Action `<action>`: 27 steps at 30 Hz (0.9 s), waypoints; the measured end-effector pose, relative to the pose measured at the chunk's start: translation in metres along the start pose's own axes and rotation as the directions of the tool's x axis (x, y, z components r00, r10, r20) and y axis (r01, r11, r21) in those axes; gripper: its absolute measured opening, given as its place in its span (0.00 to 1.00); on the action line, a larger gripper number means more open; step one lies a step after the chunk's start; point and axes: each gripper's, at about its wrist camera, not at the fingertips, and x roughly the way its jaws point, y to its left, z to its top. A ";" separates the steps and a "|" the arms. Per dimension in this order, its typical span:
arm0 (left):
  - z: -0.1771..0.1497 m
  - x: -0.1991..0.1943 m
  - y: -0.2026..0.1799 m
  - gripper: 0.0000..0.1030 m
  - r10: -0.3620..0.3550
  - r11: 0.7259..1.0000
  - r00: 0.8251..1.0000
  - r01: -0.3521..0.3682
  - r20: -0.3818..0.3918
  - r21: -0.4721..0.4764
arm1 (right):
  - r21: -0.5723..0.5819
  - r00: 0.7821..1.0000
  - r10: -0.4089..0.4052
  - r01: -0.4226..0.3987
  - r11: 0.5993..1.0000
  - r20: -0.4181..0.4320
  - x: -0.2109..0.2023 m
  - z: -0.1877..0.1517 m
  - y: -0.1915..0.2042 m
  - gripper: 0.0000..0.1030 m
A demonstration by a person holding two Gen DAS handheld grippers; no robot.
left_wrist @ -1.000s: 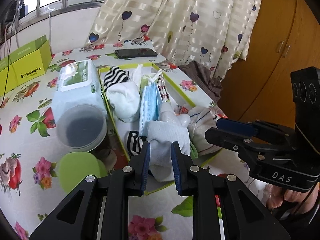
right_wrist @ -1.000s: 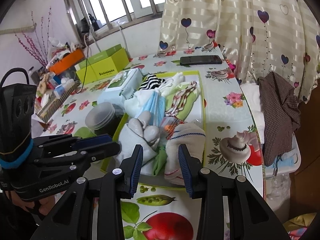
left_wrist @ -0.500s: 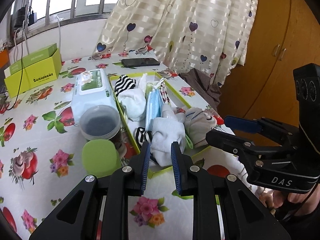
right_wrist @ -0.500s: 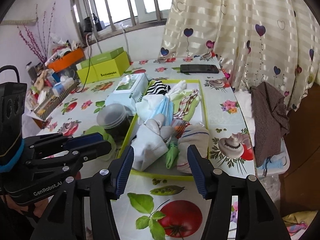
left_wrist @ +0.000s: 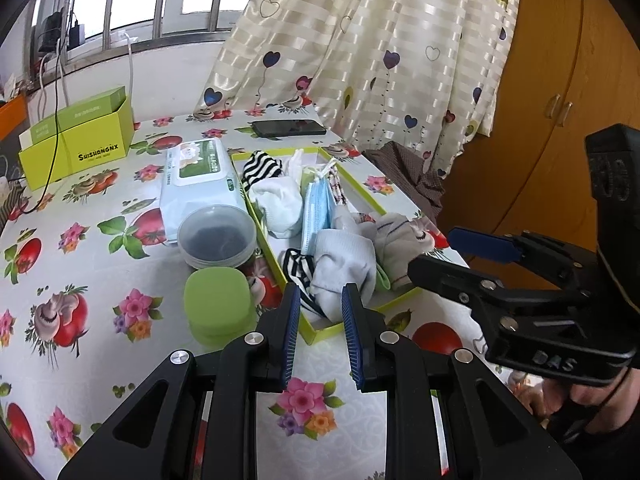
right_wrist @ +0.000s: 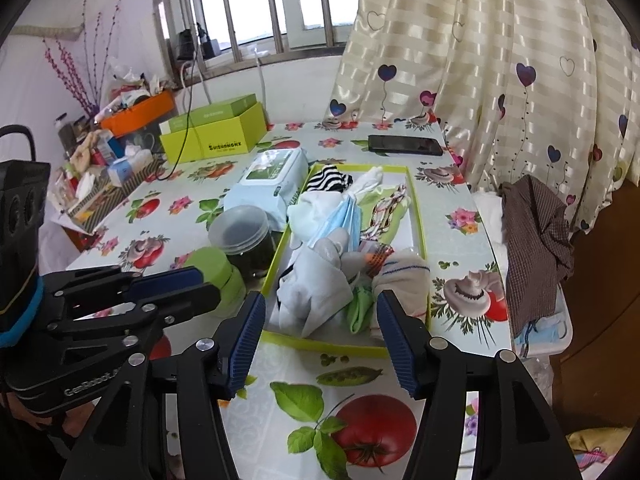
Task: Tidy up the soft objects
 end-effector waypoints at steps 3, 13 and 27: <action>0.001 -0.001 0.006 0.22 0.002 1.000 1.000 -0.002 0.005 -0.016 | 0.009 1.000 -0.006 0.006 1.000 -0.006 0.015 0.004 -0.006 0.56; 0.001 0.001 0.012 0.22 0.020 0.999 1.000 -0.020 0.003 -0.033 | -0.030 0.998 0.017 -0.018 0.999 -0.061 0.068 0.011 -0.002 0.18; -0.001 0.014 0.015 0.22 0.004 0.999 1.000 -0.004 -0.023 -0.035 | 0.025 0.989 0.025 -0.022 0.999 -0.149 0.083 -0.014 -0.023 0.19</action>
